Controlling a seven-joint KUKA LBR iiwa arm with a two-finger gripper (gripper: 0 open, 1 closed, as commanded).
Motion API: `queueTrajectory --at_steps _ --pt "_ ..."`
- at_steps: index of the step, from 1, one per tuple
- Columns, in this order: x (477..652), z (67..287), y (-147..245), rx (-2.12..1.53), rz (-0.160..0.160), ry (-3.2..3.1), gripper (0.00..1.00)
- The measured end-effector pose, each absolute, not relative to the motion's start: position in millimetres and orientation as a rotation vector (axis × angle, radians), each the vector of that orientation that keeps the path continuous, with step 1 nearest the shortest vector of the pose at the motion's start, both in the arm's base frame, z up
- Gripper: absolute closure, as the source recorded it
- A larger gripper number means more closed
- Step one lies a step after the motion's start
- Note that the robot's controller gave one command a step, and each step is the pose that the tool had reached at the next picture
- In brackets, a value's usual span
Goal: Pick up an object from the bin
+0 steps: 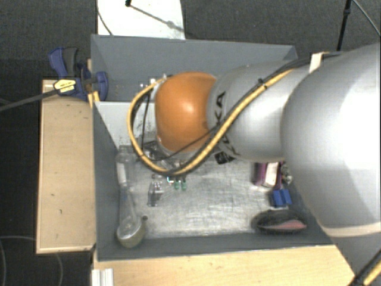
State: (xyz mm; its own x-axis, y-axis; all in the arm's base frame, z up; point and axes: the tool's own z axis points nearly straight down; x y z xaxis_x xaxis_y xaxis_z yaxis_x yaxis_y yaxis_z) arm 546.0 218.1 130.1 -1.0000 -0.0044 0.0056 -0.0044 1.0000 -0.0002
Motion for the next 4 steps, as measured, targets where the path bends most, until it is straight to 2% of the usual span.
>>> queueTrajectory --at_steps 1,2,3,4 --pt "544.1 81 88 0.285 0.005 -3.127 0.0" --pt "588.2 99 -3 0.286 0.007 -3.136 0.0" --pt "555.8 133 -63 0.667 0.003 -3.071 0.0" --pt "545.0 127 -111 1.403 0.002 -2.815 0.0"
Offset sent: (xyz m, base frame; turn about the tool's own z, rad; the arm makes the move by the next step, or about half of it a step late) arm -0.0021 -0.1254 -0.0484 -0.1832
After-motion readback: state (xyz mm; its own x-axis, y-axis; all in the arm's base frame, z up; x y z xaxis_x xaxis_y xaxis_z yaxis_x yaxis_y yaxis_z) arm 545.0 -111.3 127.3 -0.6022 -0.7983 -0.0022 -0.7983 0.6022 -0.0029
